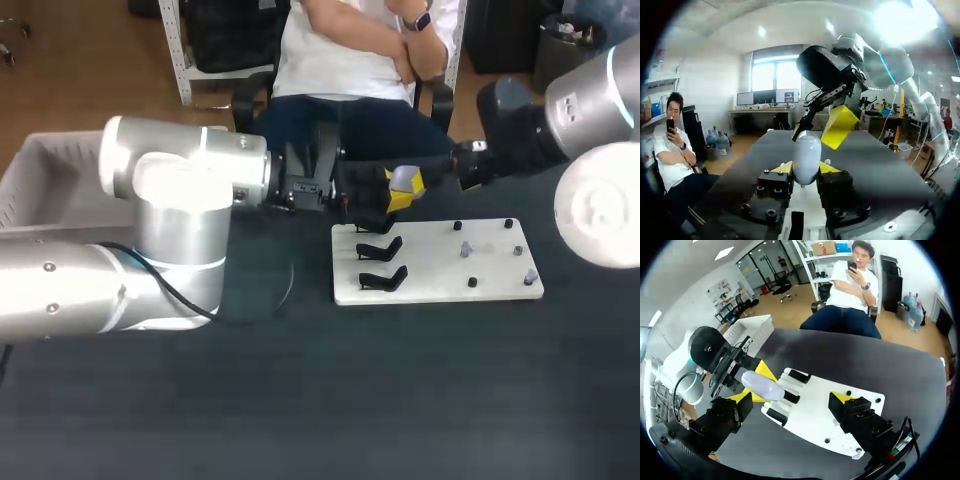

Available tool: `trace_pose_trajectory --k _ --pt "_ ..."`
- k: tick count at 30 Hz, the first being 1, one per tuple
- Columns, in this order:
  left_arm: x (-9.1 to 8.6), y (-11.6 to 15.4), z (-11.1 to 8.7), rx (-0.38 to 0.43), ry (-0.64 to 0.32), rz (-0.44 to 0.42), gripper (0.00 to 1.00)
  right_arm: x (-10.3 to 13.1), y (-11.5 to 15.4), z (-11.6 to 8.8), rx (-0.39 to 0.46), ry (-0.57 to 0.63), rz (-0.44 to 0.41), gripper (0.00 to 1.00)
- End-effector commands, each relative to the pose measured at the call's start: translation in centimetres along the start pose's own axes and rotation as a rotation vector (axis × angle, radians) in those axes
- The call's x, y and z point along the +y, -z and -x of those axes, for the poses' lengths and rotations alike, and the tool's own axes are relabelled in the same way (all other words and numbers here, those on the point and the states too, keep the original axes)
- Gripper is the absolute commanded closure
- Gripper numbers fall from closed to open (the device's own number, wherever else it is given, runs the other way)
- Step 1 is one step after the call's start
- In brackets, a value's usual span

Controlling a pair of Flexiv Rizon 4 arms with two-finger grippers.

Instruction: Pick up each earbud case from the left stands, insert the matching earbuds, close the lid, and place the case in the box.

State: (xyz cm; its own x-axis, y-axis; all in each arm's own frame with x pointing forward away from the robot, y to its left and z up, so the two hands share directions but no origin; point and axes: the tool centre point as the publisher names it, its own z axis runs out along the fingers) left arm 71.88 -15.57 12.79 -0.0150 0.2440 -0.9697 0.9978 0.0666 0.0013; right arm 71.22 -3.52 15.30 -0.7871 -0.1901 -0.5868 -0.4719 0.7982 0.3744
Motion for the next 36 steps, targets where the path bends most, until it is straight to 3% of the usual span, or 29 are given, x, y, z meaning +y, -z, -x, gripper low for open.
trace_pose_trajectory --k 1,15,22,27,36 --pt "-0.3 0.0 -0.2 -0.011 -0.001 -0.002 1.00 -0.1 0.2 0.2 0.000 -0.002 -0.016 0.00" --pt "-0.9 -0.2 -0.2 -0.016 -0.004 -0.029 1.00 -1.2 2.3 0.6 -0.009 0.055 -0.089 0.00" --pt "-0.1 0.6 -0.2 -0.130 0.054 -0.052 1.00 -1.8 3.6 0.1 0.011 0.139 -0.184 0.00" --pt "0.2 1.0 0.2 -0.143 0.043 -0.043 1.00 -2.3 4.7 -1.3 0.037 0.161 -0.241 0.00" --pt "-0.2 1.7 0.6 -0.163 0.026 -0.020 1.00 -4.7 5.2 -5.9 0.088 0.090 -0.315 0.00"
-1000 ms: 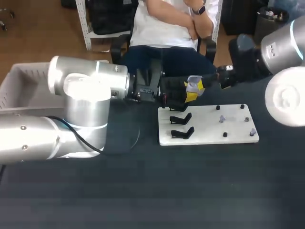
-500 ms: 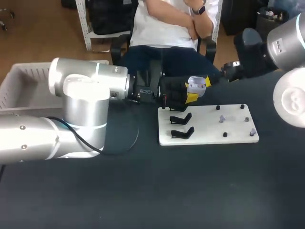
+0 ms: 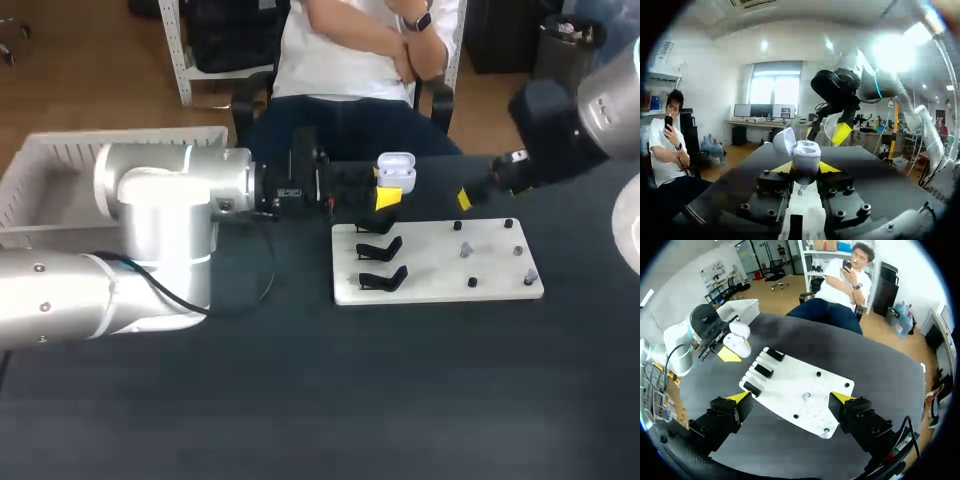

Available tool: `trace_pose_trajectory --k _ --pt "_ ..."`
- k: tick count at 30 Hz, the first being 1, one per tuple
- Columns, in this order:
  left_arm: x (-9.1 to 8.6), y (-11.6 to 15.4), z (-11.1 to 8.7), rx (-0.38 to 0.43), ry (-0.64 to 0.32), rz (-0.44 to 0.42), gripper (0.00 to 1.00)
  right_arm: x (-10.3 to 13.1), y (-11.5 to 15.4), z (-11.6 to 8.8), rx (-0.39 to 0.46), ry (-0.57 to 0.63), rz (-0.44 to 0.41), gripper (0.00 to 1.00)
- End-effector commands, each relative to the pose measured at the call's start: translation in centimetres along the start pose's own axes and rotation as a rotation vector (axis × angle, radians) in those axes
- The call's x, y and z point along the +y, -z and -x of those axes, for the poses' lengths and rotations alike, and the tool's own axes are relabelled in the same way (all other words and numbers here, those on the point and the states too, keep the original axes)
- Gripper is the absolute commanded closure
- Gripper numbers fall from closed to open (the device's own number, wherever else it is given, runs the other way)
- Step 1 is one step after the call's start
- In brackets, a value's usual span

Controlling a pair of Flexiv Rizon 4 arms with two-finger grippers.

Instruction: Pick up each earbud case from the left stands, insert the matching earbuds, close the lid, and place the case in the box.

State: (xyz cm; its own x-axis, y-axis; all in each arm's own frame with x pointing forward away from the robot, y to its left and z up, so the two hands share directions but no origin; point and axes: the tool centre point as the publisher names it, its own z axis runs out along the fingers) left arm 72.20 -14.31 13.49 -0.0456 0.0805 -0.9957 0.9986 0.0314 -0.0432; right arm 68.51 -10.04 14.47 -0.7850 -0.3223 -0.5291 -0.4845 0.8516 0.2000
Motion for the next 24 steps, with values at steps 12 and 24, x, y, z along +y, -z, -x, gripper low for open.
trace_pose_trajectory --k 12,24 --pt "-1.3 0.6 1.0 0.007 -0.059 0.044 1.00 -2.3 3.1 -6.3 0.107 -0.024 -0.272 0.00" --pt "-1.3 0.4 0.7 0.014 -0.045 0.032 1.00 -2.3 3.3 -6.5 0.139 -0.030 -0.282 0.00"
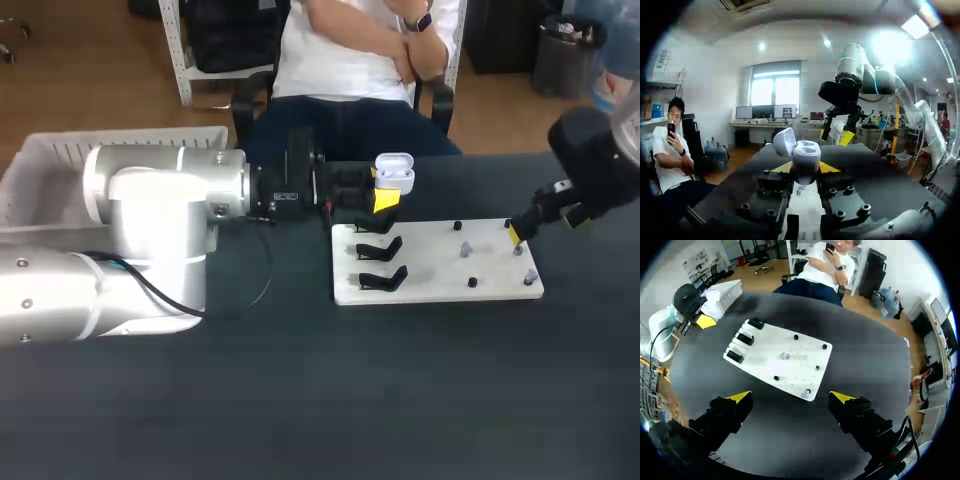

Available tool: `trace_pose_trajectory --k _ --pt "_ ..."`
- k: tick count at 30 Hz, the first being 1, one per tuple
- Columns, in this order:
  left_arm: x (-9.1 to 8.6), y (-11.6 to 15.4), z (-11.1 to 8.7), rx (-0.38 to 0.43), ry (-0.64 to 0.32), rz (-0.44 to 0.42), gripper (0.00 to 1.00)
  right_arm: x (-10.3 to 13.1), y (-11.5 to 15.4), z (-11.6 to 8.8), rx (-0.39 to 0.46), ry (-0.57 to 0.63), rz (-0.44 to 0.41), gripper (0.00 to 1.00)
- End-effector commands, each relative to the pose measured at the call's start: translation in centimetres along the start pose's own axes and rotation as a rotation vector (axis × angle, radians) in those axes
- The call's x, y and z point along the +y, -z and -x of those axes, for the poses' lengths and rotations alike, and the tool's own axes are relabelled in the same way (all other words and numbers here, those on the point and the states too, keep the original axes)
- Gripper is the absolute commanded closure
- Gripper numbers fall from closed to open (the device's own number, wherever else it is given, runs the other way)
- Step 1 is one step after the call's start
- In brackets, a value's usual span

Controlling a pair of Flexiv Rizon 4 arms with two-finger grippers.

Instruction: Pick up each earbud case from the left stands, insert the matching earbuds, close the lid, and place the case in the box.

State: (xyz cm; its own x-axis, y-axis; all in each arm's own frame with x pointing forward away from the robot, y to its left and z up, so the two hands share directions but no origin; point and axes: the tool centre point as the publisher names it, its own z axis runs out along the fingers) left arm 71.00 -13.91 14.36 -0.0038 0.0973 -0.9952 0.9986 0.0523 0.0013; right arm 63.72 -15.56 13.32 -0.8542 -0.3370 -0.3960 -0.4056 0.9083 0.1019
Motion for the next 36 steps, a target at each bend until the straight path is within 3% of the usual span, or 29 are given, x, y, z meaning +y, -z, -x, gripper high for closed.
trace_pose_trajectory --k 1,20,36 --pt "0.0 -0.2 -0.1 0.001 -0.002 0.008 1.00 0.2 0.1 -0.4 -0.009 -0.003 -0.149 0.00" --pt "0.1 -0.3 -0.3 0.002 0.009 0.004 1.00 0.2 0.1 -0.4 -0.009 -0.003 -0.149 0.00" --pt "0.1 -0.3 -0.3 0.002 0.009 0.004 1.00 -1.4 -2.0 -1.9 0.047 -0.067 -0.125 0.00"
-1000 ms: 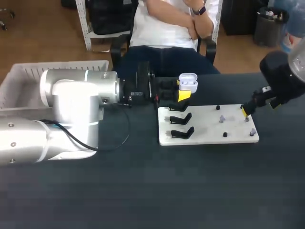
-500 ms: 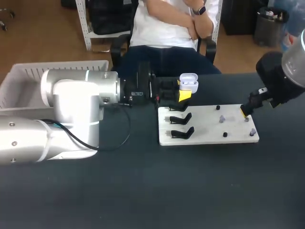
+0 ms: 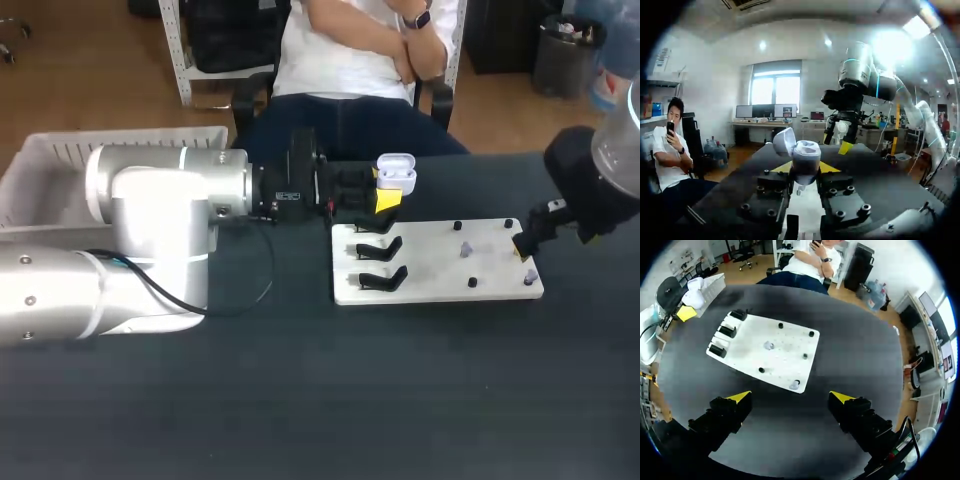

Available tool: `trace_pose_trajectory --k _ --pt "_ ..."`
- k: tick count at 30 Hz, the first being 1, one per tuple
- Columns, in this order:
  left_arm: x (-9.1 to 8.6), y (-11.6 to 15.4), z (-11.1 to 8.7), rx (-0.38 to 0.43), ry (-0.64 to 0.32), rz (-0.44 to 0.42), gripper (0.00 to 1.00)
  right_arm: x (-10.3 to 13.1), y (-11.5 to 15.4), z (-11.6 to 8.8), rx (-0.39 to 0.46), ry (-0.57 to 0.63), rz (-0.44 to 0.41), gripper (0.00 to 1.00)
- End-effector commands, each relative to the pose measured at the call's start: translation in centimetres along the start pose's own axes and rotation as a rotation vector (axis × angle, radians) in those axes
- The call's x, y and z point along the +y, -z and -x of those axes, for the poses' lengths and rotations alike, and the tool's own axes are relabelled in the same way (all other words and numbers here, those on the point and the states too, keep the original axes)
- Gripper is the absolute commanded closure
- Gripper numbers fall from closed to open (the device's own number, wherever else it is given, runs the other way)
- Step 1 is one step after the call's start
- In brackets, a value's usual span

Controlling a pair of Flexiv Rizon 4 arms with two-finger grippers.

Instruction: Pick up each earbud case from the left stands, insert the matching earbuds, close the lid, and place the case in the box.

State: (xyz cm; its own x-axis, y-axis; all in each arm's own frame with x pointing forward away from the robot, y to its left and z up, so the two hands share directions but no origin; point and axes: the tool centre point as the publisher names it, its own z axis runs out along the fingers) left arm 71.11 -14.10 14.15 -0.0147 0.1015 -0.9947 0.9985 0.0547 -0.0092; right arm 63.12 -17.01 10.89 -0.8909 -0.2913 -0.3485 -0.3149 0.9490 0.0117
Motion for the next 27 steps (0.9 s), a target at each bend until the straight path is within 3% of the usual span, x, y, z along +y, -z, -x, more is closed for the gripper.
trace_pose_trajectory --k 1,27 --pt "0.0 0.0 -0.1 -0.003 -0.002 0.003 1.00 0.0 -0.4 0.1 0.000 -0.011 -0.002 0.00" --pt "0.0 0.0 -0.1 -0.003 -0.002 0.003 1.00 -2.0 -1.4 -0.7 -0.012 -0.173 0.001 0.00"
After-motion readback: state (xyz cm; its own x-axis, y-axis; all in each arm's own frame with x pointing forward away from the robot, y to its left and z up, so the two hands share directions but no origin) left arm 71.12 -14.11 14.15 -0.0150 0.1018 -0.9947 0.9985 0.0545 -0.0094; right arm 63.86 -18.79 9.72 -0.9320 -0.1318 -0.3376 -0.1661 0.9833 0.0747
